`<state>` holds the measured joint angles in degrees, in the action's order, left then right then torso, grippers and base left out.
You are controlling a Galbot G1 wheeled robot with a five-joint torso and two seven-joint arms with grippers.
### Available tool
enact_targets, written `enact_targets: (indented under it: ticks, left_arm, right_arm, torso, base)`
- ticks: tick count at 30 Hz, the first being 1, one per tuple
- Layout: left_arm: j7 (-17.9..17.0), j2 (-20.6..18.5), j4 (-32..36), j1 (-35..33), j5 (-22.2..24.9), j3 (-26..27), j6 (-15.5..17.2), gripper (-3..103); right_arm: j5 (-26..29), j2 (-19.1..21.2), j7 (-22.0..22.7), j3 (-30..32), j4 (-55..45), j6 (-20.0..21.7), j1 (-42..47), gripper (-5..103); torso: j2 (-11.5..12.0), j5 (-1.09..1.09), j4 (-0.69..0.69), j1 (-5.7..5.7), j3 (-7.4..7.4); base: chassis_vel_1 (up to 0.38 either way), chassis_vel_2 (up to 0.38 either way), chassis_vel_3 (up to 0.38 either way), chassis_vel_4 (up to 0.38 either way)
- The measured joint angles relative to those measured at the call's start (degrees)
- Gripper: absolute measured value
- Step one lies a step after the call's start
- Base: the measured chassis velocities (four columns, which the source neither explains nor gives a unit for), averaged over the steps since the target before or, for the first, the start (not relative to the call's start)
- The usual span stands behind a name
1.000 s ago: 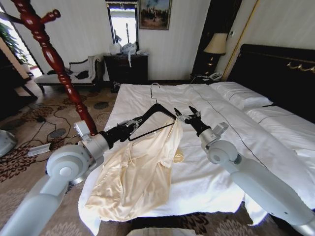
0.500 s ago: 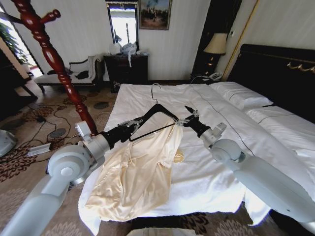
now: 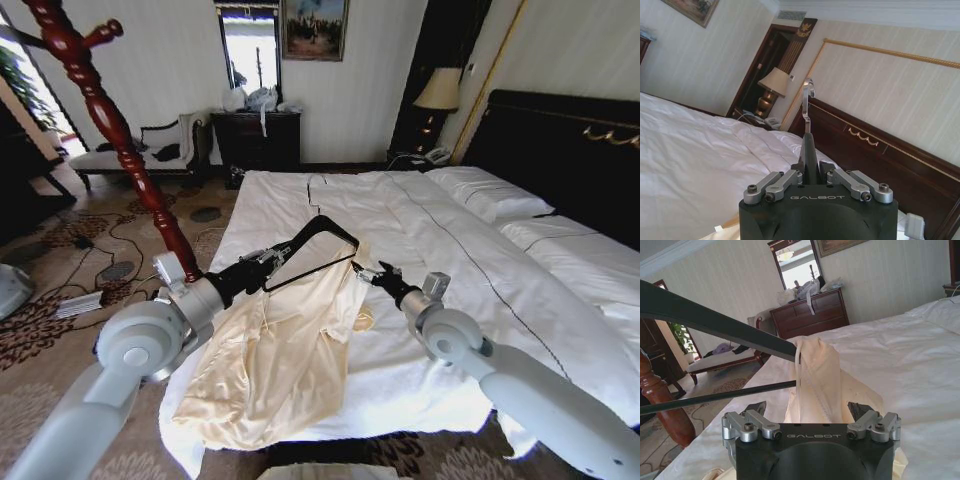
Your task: Pick up the clothes from the bed and hang them on the clothes hanger.
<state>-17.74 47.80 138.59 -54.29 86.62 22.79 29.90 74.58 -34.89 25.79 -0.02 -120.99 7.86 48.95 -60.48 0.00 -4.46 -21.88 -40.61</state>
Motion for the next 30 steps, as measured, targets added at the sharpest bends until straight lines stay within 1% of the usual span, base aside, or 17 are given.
enact_targets:
  ticks: [5,6,7,8,11,13,14,15,16,17,20,22,23,26,28,29,30]
  left_arm:
    - [0.01,-0.29,0.17,0.29,0.17,-0.18,0.0,15]
    - [0.02,-0.42,0.18,0.47,0.26,-0.22,0.0,15]
    - [0.02,-0.51,0.18,0.65,0.38,-0.25,0.0,15]
    - [0.02,-0.51,0.18,0.65,0.38,-0.25,0.0,15]
    - [0.02,-0.66,0.03,1.54,0.95,-0.37,0.0,15]
    - [0.02,-0.62,-0.02,1.73,1.06,-0.4,0.0,15]
    - [0.02,-0.41,-0.13,2.01,1.15,-0.57,0.0,15]
    - [0.02,-0.27,-0.2,2.06,1.15,-0.65,0.0,15]
    - [0.02,0.03,-0.34,2.11,1.12,-0.79,0.0,15]
    - [0.02,0.03,-0.34,2.11,1.12,-0.79,0.0,15]
    - [0.02,0.76,-0.68,2.19,0.92,-1.05,0.0,15]
    - [0.02,0.94,-0.77,2.26,0.87,-1.13,0.0,15]
    - [0.04,1.14,-0.91,2.45,0.85,-1.26,0.0,15]
    - [0.06,1.21,-1.04,2.77,0.85,-1.37,0.0,15]
    - [0.07,1.13,-1.15,3.17,0.93,-1.39,0.0,15]
    - [0.08,1.01,-1.15,3.29,1.01,-1.38,0.0,15]
    - [0.08,0.94,-1.15,3.32,1.05,-1.37,0.0,15]
  right_arm:
    - [-0.4,-1.36,-0.56,-0.5,2.51,0.03,-2.31,91]
    - [-0.77,-1.51,-0.64,-0.54,2.94,0.17,-2.74,90]
    - [-1.17,-1.53,-0.72,-0.58,3.33,0.38,-3.0,85]
    - [-1.17,-1.53,-0.72,-0.58,3.33,0.38,-3.0,85]
    - [-2.09,-1.21,-0.74,-0.64,3.71,0.96,-3.08,70]
    - [-2.27,-1.12,-0.72,-0.64,3.65,1.01,-2.96,70]
    - [-2.61,-0.94,-0.7,-0.58,3.2,1.08,-2.62,58]
    - [-2.73,-0.86,-0.7,-0.5,2.98,1.1,-2.49,58]
    - [-2.84,-0.69,-0.7,-0.39,2.62,1.11,-2.32,53]
    - [-2.84,-0.69,-0.7,-0.39,2.62,1.11,-2.32,53]
    - [-3.18,-0.09,-0.8,-0.17,1.98,1.11,-2.03,37]
    - [-3.38,0.13,-0.95,-0.12,1.88,1.11,-1.96,37]
    - [-3.78,0.53,-1.41,0.0,1.72,1.11,-1.78,26]
    - [-4.39,0.94,-1.96,0.11,1.59,1.08,-1.51,21]
    - [-5.52,1.43,-2.55,0.28,1.48,0.95,-1.23,9]
    - [-5.89,1.61,-2.71,0.39,1.47,0.92,-1.17,9]
    - [-6.03,1.73,-2.77,0.48,1.46,0.89,-1.15,4]
  torso:
    - [0.0,0.0,0.01,-0.01,0.0]
    - [0.0,0.0,0.01,-0.01,0.0]
    - [0.0,0.0,0.02,0.0,0.0]
    - [0.0,0.0,0.02,0.0,0.0]
    - [0.0,0.0,-0.01,0.0,0.0]
    - [0.0,0.0,-0.01,0.0,0.0]
    - [0.0,0.01,-0.01,-0.01,0.0]
    - [0.0,0.0,0.0,-0.01,0.0]
    - [0.0,0.0,-0.01,0.0,0.0]
    - [0.0,0.0,-0.01,0.0,0.0]
    - [0.0,0.0,0.0,0.0,0.0]
    - [0.0,0.0,0.0,0.0,0.0]
    - [0.0,0.0,0.0,-0.01,0.0]
    - [0.0,0.0,0.0,0.0,0.0]
    - [0.0,0.0,0.0,0.0,0.0]
    - [0.0,0.0,0.0,0.0,0.0]
    - [0.0,0.01,0.0,0.0,0.0]
  base:
    - [0.0,0.0,0.0,0.0]
    - [0.0,0.0,0.0,0.0]
    - [0.0,0.0,0.0,0.0]
    - [0.0,0.0,0.0,0.0]
    - [0.0,0.0,0.0,0.0]
    - [0.0,0.0,0.0,0.0]
    - [0.0,0.0,0.0,0.0]
    - [0.0,0.0,0.0,0.0]
    - [0.0,0.0,0.0,0.0]
    - [0.0,0.0,0.0,0.0]
    - [0.0,0.0,0.0,0.0]
    - [0.0,0.0,0.0,0.0]
    - [0.0,0.0,0.0,0.0]
    - [0.0,0.0,0.0,0.0]
    - [0.0,0.0,0.0,0.0]
    - [0.0,0.0,0.0,0.0]
    - [0.0,0.0,0.0,0.0]
